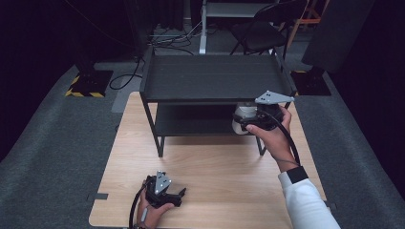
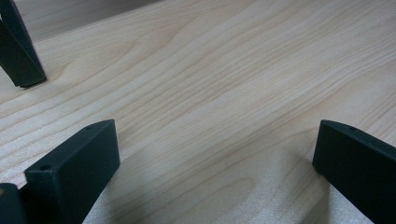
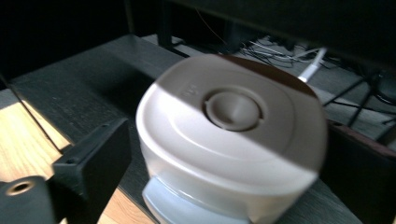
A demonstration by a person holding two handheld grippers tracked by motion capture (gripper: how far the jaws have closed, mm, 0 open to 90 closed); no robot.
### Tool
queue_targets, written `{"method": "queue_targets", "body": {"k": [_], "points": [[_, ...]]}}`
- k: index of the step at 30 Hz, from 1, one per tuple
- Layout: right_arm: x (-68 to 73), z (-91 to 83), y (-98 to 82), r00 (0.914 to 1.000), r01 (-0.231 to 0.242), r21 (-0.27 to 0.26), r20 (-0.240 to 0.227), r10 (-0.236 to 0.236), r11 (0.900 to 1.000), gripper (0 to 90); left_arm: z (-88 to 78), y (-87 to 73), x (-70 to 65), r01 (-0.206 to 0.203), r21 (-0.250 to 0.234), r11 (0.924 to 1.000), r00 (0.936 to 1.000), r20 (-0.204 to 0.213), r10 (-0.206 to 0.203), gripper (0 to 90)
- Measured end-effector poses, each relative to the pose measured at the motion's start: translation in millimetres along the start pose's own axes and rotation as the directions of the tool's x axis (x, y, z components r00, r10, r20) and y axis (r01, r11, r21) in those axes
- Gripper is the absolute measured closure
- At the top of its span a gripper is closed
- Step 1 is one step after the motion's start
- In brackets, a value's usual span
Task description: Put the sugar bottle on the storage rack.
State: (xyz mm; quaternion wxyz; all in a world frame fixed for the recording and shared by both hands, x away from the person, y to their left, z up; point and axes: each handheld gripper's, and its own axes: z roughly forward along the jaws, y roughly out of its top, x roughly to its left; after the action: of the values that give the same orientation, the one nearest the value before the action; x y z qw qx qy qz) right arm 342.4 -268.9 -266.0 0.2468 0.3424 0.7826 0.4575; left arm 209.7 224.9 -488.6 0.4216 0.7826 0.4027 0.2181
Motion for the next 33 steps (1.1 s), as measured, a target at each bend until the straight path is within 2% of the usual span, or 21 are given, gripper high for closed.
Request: {"method": "queue_targets", "body": {"k": [5, 10, 14, 16, 21, 33], "points": [[1.1, -6.7, -2.5, 0.9999, 0.011, -0.009, -0.004, -0.011, 1.0, 5.5, 0.0, 0.0, 0.0, 0.0, 0.0, 1.0, 1.0, 0.0, 0.0, 0.3], [-1.0, -15.3, -3.5, 0.9997, 0.022, 0.01, -0.013, -0.021, 1.0, 5.5, -0.1, -0.1, -0.9, 0.004, 0.0, 1.0, 1.0, -0.006, -0.004, 0.3], [-5.4, -23.5, -12.6, 0.9984, 0.036, -0.005, -0.043, -0.036, 0.999, 7.7, -0.1, 0.0, -0.9, 0.003, 0.0, 1.0, 1.0, -0.006, -0.003, 0.3], [-1.7, -27.9, -16.4, 0.9981, 0.046, -0.016, -0.04, -0.046, 0.999, 4.5, -0.1, 0.0, -1.0, 0.004, 0.0, 1.0, 1.0, -0.006, -0.004, 0.3], [1.6, -40.5, -28.6, 0.9973, 0.059, -0.055, -0.04, -0.061, 0.997, 4.2, -0.1, -0.1, -1.1, 0.005, 0.0, 1.0, 1.0, -0.007, -0.005, 0.3], [13.5, -63.4, -61.3, 0.9979, 0.054, -0.094, -0.032, -0.057, 0.994, 2.7, -0.1, -0.1, -1.1, 0.005, 0.0, 1.0, 1.0, -0.007, -0.005, 0.3]]}}
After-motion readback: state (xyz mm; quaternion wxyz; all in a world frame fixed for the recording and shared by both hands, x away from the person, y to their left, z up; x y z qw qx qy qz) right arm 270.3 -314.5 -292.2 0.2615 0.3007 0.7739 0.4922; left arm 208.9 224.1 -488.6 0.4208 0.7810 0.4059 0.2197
